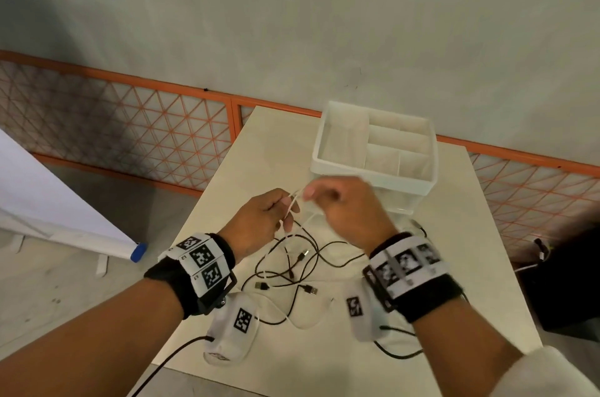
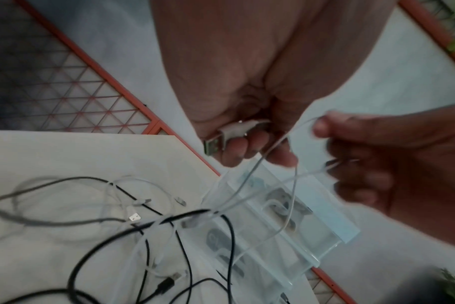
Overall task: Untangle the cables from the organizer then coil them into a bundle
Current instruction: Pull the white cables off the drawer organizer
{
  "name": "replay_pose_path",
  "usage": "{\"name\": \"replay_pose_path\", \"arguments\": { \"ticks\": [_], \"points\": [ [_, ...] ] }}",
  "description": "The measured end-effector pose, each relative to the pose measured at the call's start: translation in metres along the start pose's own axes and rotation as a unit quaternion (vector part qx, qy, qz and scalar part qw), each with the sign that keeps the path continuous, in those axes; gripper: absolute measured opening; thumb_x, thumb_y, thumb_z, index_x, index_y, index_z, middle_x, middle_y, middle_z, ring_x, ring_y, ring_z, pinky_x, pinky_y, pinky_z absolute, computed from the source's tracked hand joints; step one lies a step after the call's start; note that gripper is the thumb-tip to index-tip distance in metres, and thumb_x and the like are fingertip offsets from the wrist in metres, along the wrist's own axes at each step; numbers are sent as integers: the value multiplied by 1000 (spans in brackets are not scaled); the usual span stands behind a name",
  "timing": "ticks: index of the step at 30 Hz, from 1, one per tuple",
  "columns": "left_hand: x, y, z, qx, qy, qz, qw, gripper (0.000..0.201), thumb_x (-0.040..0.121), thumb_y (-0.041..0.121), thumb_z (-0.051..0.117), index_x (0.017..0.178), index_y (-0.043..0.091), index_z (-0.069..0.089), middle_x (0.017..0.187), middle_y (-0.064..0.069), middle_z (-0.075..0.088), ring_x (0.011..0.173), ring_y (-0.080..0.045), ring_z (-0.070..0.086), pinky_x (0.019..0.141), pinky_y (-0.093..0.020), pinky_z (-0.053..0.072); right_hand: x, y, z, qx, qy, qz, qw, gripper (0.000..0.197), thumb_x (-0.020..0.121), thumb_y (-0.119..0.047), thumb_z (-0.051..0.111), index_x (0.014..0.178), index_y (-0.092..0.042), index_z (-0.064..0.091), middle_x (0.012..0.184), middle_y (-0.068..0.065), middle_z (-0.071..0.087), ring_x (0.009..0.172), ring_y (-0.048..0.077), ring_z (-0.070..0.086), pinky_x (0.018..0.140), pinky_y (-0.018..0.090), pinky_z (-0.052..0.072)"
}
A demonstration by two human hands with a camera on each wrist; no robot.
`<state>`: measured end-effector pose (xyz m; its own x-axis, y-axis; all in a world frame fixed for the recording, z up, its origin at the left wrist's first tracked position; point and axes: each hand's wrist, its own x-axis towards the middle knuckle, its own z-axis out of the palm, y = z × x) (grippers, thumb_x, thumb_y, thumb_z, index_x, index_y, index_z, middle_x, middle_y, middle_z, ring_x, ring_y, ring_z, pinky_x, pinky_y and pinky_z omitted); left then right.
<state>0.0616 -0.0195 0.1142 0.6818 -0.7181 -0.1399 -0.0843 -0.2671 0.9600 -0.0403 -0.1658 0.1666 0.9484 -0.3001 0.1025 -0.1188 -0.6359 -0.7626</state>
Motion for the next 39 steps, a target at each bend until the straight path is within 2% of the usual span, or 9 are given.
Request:
{"name": "replay_pose_path", "arguments": {
  "ticks": [3,6,11,15,18,21,23,33,39],
  "points": [
    [4,-1,4,-41,-21,-12,999,31,107,22,38,99,2,61,61,2,46,47,-6,35,49,-22,28,1,-11,-50,47,132,13,990,25,100,-18,59,89,-32,75,96,-16,74,57,-5,61,56,8,47],
    [7,-8,5,-21,-27,-13,999,31,107,19,37,97,3,61,65,1,44,51,-9,33,50,-25,30,-2,-7,-84,88,289,8,953,27,95,-17,62,80,-36,74,84,-16,76,74,3,65,69,12,49],
    [11,-32,-6,79,-33,-58,995,32,106,20,37,86,14,61,76,-1,49,63,-14,40,54,-26,35,-15,31,-112,140,479,62,864,32,94,-17,58,73,-36,71,64,-18,62,61,8,51,62,23,44],
    [8,-16,-12,46,-26,-54,997,32,106,12,34,82,10,56,77,-4,57,62,-14,40,49,-21,33,-33,72,-105,34,415,190,889,21,96,-20,58,108,-32,71,99,-10,67,95,15,65,84,33,49],
    [8,14,-8,-2,-40,-11,999,32,105,10,36,84,9,59,66,-1,59,60,-12,42,47,-19,34,-44,67,-85,-60,330,237,912,64,89,-18,70,146,-32,45,146,10,43,111,27,62,99,38,49],
    [10,44,6,-20,-93,35,995,29,106,14,38,91,9,63,63,-1,55,55,-9,43,50,-18,36,-41,36,-49,-83,235,34,968,65,83,-16,75,141,-38,52,136,1,43,64,10,58,69,33,59],
    [11,58,13,-28,-112,59,992,30,106,22,41,92,10,65,61,-2,51,53,-10,41,53,-19,35,-33,24,-29,-110,170,-42,978,47,84,-27,77,128,-37,63,120,-2,48,60,-3,47,63,28,54],
    [5,56,12,-123,-106,44,986,25,105,18,42,94,2,59,51,5,40,52,-12,38,55,-23,34,-13,4,-25,-130,127,-66,981,10,85,-28,77,89,-30,67,91,-12,62,65,-5,47,67,34,52],
    [1,37,-3,-92,-69,-2,993,32,106,23,41,89,10,65,52,5,40,53,-14,42,50,-20,37,-17,24,-66,-88,297,53,949,12,91,-30,73,82,-25,68,85,-8,62,71,-4,53,67,18,43]
  ]
}}
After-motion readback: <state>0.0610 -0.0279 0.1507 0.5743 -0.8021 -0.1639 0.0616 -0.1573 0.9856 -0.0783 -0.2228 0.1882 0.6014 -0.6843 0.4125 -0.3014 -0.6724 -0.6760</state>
